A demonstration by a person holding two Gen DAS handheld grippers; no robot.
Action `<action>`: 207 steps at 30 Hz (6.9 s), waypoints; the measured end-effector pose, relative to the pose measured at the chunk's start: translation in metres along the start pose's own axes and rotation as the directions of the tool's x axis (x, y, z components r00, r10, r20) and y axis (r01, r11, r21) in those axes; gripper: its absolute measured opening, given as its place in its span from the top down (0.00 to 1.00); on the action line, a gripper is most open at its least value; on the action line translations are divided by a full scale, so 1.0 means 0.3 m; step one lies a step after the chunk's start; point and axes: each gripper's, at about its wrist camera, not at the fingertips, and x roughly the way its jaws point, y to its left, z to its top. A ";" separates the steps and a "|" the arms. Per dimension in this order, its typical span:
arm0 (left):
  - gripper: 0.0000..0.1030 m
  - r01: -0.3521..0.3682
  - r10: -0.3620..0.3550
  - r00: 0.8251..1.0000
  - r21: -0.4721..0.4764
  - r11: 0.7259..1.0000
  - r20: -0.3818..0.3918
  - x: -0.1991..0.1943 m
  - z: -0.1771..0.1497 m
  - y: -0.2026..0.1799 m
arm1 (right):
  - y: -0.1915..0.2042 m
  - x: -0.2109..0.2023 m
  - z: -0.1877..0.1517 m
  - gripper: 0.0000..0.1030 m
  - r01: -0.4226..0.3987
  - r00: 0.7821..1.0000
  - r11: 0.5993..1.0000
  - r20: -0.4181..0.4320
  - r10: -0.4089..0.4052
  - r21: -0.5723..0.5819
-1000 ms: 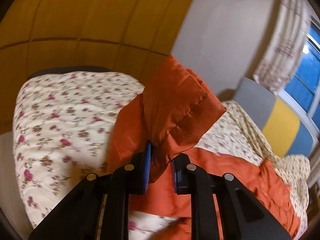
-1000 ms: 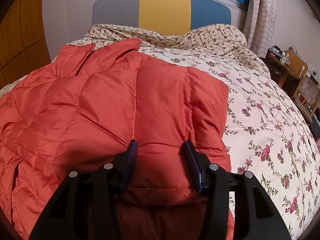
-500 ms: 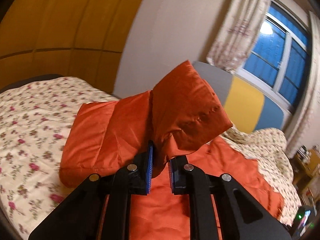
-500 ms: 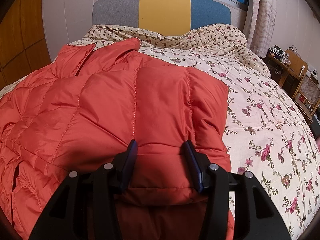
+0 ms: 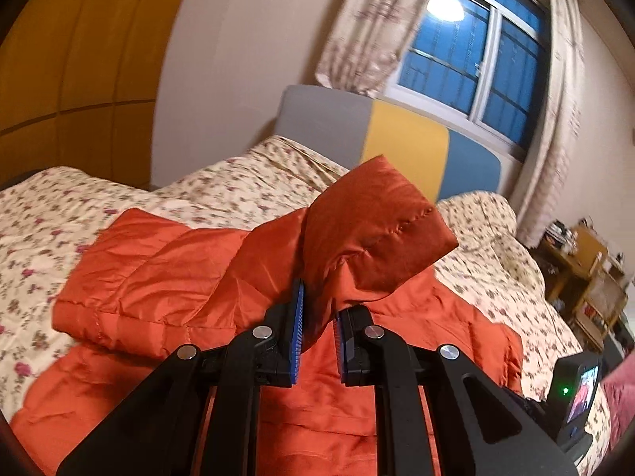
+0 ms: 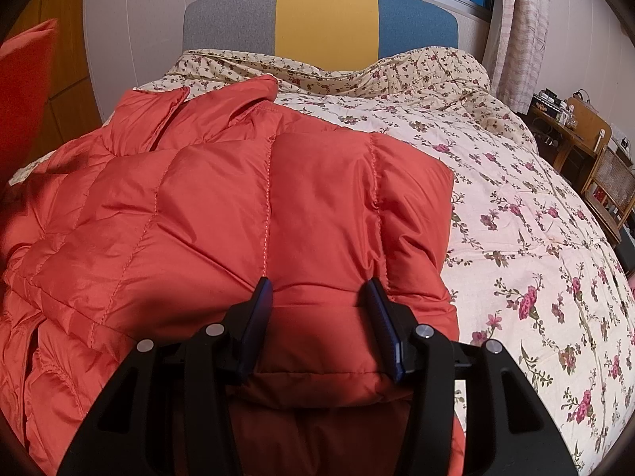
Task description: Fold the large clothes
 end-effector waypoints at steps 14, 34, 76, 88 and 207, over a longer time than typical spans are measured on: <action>0.87 0.135 -0.109 0.977 0.132 0.982 -0.182 0.182 -0.118 -0.194 | 0.003 0.003 0.006 0.53 -0.004 1.000 1.000 0.000 0.004 0.004; 0.11 -0.003 -0.004 0.988 -0.046 0.999 -0.156 0.084 -0.001 0.217 | 0.003 -0.090 0.046 0.43 -0.063 0.995 0.998 0.082 0.062 0.017; 0.10 -0.143 0.177 0.953 0.151 0.978 -0.245 0.339 0.009 0.284 | 0.323 0.174 0.183 0.36 -0.153 0.988 0.988 -0.002 0.154 0.025; 0.06 -0.144 0.189 0.929 0.161 0.976 -0.317 0.431 -0.058 0.314 | 0.321 0.167 0.185 0.35 -0.172 0.985 0.984 0.001 0.172 0.035; 0.86 0.317 -0.352 0.930 -0.250 0.915 -0.108 -0.371 0.053 0.636 | -0.360 -0.469 -0.074 0.90 -0.681 0.719 0.608 0.214 0.662 0.407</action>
